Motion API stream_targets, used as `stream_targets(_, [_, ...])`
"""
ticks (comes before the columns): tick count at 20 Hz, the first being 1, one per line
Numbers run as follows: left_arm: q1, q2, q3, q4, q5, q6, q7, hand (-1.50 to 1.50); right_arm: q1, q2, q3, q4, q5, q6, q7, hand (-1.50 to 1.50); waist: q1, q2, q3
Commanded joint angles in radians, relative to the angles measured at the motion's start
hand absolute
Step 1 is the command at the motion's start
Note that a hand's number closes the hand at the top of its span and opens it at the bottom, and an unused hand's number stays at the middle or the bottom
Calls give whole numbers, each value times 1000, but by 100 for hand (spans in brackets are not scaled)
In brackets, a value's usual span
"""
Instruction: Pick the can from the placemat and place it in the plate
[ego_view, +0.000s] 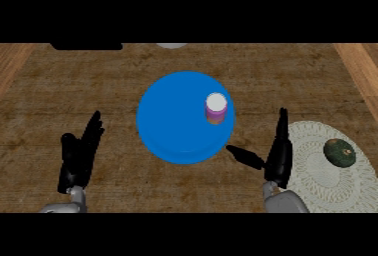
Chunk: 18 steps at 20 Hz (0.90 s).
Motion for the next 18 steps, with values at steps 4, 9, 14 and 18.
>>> stream_targets(4, [-8,-16,-5,24,-13,2,-10,0,94,-2,-80,-43,-73,10,-140,-150,0,0,0])
stream_targets(9, [54,-2,8,-32,26,-40,-19,0,111,-5,-114,-23,-37,-12,-125,-150,2,0,0])
stream_targets(14, [35,23,52,32,44,-63,-63,0,206,-9,-127,-115,-48,-7,-154,-150,0,0,0])
stream_targets(18, [-5,-6,36,66,9,-23,-52,0,190,0,-142,-88,-3,4,-115,-150,-1,0,0])
